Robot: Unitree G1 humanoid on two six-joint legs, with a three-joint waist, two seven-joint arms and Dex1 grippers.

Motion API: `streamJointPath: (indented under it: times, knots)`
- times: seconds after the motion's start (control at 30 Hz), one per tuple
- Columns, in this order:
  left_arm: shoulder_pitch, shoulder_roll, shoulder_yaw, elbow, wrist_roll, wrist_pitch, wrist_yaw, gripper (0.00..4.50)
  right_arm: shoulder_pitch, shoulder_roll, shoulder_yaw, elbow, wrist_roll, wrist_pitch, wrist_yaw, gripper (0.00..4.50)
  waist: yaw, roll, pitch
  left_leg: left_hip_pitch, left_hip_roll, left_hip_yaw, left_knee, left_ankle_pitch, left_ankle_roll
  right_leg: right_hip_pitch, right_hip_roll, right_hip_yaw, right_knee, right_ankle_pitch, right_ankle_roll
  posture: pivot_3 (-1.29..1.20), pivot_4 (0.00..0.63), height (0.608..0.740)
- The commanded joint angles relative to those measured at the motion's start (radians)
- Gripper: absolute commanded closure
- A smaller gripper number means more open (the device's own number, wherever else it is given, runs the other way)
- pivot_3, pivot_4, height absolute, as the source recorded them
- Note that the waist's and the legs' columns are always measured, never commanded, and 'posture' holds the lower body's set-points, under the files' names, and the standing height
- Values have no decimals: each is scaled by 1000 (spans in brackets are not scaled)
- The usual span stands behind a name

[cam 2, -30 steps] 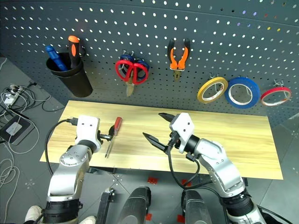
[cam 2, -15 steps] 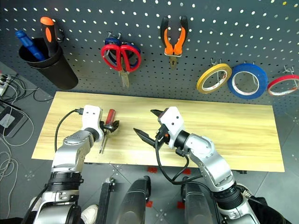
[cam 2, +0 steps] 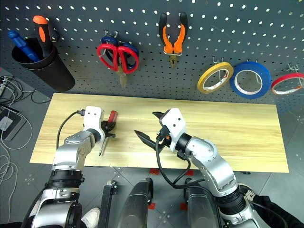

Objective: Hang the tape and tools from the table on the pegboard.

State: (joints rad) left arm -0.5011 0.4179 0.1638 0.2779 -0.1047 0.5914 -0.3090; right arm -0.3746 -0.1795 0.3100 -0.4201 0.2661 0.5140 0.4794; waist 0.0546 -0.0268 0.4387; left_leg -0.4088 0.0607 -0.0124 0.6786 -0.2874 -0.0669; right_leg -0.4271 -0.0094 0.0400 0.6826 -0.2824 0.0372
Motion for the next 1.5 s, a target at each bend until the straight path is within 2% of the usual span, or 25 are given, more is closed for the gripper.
streamJointPath:
  times: [0.03, 0.17, 0.27, 0.37, 0.57, 0.7, 0.8, 0.97, 1.2, 1.37, 1.5]
  knots:
    - [16, 12, -2, -21, 3, 1, 4, 3575, -11, 6, -12, -20, 15, -21, 14, 0, 0, 0, 0, 0, 0, 0, 0, 0, 0, 0, 0, 0, 0, 0, 0, 163, 492, 740]
    - [57, 14, -28, -100, 33, -5, 23, 3575, -16, 6, -27, -9, 24, -39, 30, 0, -2, 0, 0, 0, 0, 0, 0, 0, -1, 0, 0, 0, -1, 0, 0, 154, 456, 740]
    - [114, -1, -33, -232, 36, 32, 48, 3575, -7, -5, -56, -31, 55, -35, 52, 0, -3, -1, -1, -4, 1, 0, 0, 1, -2, -3, -1, 0, -1, 0, 0, 151, 427, 740]
    - [183, -18, -52, -382, 58, 59, 88, 3575, 15, -36, -88, -59, 89, -26, 83, 0, 0, -2, -3, -14, 1, -1, 1, 3, -6, -14, -7, -3, 1, 0, 0, 152, 397, 740]
    - [334, -42, -153, -752, 214, 58, 210, 3575, 33, -75, -193, -150, 210, 28, 80, 0, 3, -4, -19, -18, 1, -2, 1, 3, -6, -15, -10, -4, -1, 0, 0, 184, 319, 740]
    - [330, -46, -184, -885, 307, 45, 259, 3575, 0, -58, -228, -175, 248, 34, 46, 0, 8, -5, -37, -18, -1, -2, 0, 5, -9, -14, -9, -7, 0, 1, -1, 204, 293, 740]
    - [243, -25, -171, -933, 378, 18, 288, 3575, -78, -6, -264, -164, 260, 19, -25, 0, 12, -6, -57, -18, -1, -2, -1, 5, -9, -15, -8, -8, 0, 1, -1, 235, 258, 740]
    - [38, 32, -92, -866, 415, -45, 301, 3575, -191, 60, -281, -125, 253, 16, -95, 0, 29, -9, -90, -22, 0, -2, 0, 7, -11, -16, -3, -12, -1, 1, -1, 246, 235, 740]
    - [-338, 105, -43, -541, 384, -223, 316, 3575, -269, 94, -281, -82, 234, -21, -117, 0, 61, -13, -102, -23, -1, -4, 1, 9, -9, -15, -3, -16, 0, 3, -4, 248, 224, 740]
    - [-492, 110, -37, -303, 372, -379, 348, 3575, -290, 114, -270, -77, 225, -38, -145, 0, 76, -13, -110, -23, 0, -5, 1, 9, -10, -15, -3, -21, -1, 3, -4, 238, 219, 740]
    - [-509, 68, -31, -172, 350, -447, 383, 3575, -289, 117, -262, -76, 216, -45, -153, 0, 76, -14, -116, -23, 0, -5, 1, 10, -10, -15, -3, -22, 0, 3, -4, 217, 220, 740]
